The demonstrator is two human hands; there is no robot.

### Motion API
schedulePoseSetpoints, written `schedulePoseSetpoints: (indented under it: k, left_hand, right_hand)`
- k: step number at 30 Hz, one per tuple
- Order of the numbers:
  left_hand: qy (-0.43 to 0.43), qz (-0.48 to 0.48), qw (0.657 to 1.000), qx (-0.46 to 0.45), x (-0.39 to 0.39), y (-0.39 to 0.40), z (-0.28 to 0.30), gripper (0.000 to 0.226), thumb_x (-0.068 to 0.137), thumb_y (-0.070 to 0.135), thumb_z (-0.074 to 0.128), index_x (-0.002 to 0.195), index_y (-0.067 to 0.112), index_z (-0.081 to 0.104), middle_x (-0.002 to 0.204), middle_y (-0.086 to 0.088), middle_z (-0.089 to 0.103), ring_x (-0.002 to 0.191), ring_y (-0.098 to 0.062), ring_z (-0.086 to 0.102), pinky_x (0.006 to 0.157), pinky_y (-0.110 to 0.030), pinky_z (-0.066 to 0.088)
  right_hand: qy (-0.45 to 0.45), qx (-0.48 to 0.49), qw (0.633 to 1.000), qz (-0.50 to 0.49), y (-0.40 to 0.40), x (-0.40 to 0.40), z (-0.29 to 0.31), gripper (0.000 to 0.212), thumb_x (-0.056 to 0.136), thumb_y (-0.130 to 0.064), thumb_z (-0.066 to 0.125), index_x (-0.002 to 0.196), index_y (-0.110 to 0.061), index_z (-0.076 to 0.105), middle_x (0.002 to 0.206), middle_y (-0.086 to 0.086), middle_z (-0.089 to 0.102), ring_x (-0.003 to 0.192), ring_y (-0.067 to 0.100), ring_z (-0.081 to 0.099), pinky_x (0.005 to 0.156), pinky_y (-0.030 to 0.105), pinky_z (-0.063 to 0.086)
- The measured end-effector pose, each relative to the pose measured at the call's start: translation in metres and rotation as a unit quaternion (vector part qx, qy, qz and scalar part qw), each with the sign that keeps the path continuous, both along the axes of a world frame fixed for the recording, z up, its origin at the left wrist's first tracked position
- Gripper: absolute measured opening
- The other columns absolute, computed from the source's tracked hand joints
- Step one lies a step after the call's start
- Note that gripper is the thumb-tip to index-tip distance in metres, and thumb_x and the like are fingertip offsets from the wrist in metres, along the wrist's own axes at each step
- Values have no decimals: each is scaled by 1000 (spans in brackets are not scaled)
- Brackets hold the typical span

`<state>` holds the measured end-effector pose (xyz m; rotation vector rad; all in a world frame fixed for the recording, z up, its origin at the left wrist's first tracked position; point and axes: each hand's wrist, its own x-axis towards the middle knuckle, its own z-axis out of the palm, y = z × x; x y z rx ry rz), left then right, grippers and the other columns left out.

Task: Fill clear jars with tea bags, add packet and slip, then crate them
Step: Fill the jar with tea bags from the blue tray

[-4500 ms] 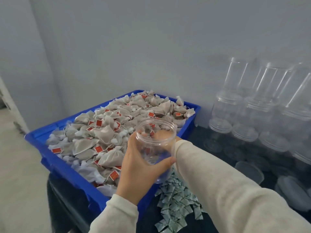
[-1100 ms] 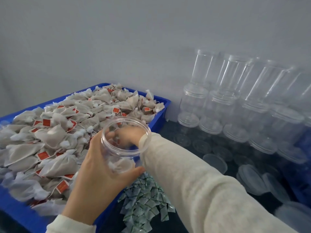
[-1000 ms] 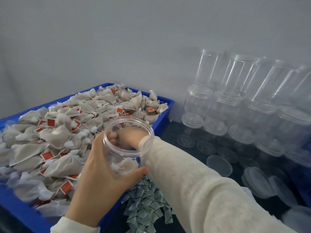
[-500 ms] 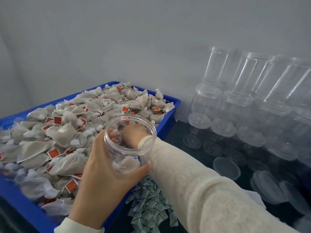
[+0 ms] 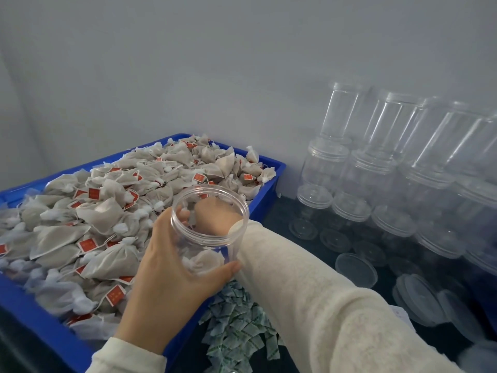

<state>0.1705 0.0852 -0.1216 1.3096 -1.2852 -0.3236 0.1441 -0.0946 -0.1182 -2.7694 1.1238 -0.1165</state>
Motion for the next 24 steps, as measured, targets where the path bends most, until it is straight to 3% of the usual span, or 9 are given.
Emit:
schedulePoseSetpoints:
  k: [5, 8, 10, 12, 14, 16, 19, 21, 24]
  left_hand:
    - [-5, -7, 1000, -10, -1, 0, 1, 88, 43, 57, 84, 112, 68, 30, 111, 49, 47, 100, 27, 48, 69, -6, 41]
    - [-12, -7, 1000, -9, -1, 0, 0, 87, 43, 57, 84, 111, 68, 31, 112, 48, 47, 101, 26, 47, 70, -8, 40]
    - [-11, -10, 1000, -8, 0, 0, -1, 87, 44, 55, 85, 111, 69, 31, 113, 47, 48, 101, 26, 48, 69, -6, 41]
    - [-9, -12, 1000, -3, 0, 0, -1, 90, 43, 56, 85, 111, 72, 28, 113, 49, 46, 101, 28, 46, 65, 1, 40]
    - [1, -18, 1000, 2, 0, 0, -2, 91, 43, 58, 85, 111, 71, 27, 114, 49, 46, 102, 29, 45, 66, 7, 38]
    - [5, -22, 1000, 6, 1, 0, -4, 91, 43, 59, 86, 114, 67, 29, 115, 46, 47, 105, 26, 46, 69, 8, 36]
    - [-2, -17, 1000, 15, 2, -1, -6, 92, 43, 63, 85, 117, 63, 30, 115, 42, 48, 107, 21, 48, 72, 0, 41]
    - [-3, -15, 1000, 17, 3, -1, -6, 94, 43, 66, 84, 120, 59, 30, 116, 39, 49, 108, 18, 50, 77, -7, 42]
    - [-6, -8, 1000, 19, 2, 0, -5, 93, 44, 69, 82, 118, 64, 28, 117, 41, 48, 109, 19, 48, 80, -9, 40]
  right_hand:
    - [-37, 12, 999, -6, 5, -8, 10, 42, 86, -25, 65, 56, -24, 35, 56, -6, 38, 49, 6, 33, 44, 20, 21]
    - [-81, 99, 992, 7, 11, -22, 22, 43, 86, -13, 68, 61, -27, 36, 61, -10, 39, 50, -1, 37, 41, 12, 36]
    - [-104, 121, 987, 20, 14, -30, 30, 37, 90, -17, 67, 63, -24, 42, 63, -7, 45, 52, 0, 48, 49, 9, 40]
    - [-92, 89, 992, 6, 13, -32, 40, 29, 91, -32, 65, 69, -14, 58, 69, 2, 56, 63, 11, 56, 64, 20, 47]
    - [-104, 73, 992, 2, 7, -35, 50, 19, 90, -27, 66, 88, -8, 66, 82, 4, 61, 77, 16, 58, 75, 28, 48]
    - [-144, 61, 988, 13, 5, -42, 62, 17, 89, -22, 67, 100, -10, 60, 90, -1, 57, 81, 13, 54, 72, 21, 45]
    - [-181, 40, 982, 30, 7, -54, 81, 39, 85, -19, 72, 122, -12, 60, 96, -8, 58, 81, 1, 51, 72, 13, 41]
    - [-160, 12, 986, 35, 11, -59, 96, 39, 85, -19, 72, 123, -12, 64, 107, -2, 67, 87, 3, 54, 78, 15, 41]
    - [-153, -17, 987, 44, 20, -65, 122, 26, 87, -24, 71, 111, -14, 71, 103, 0, 70, 83, 6, 56, 70, 14, 38]
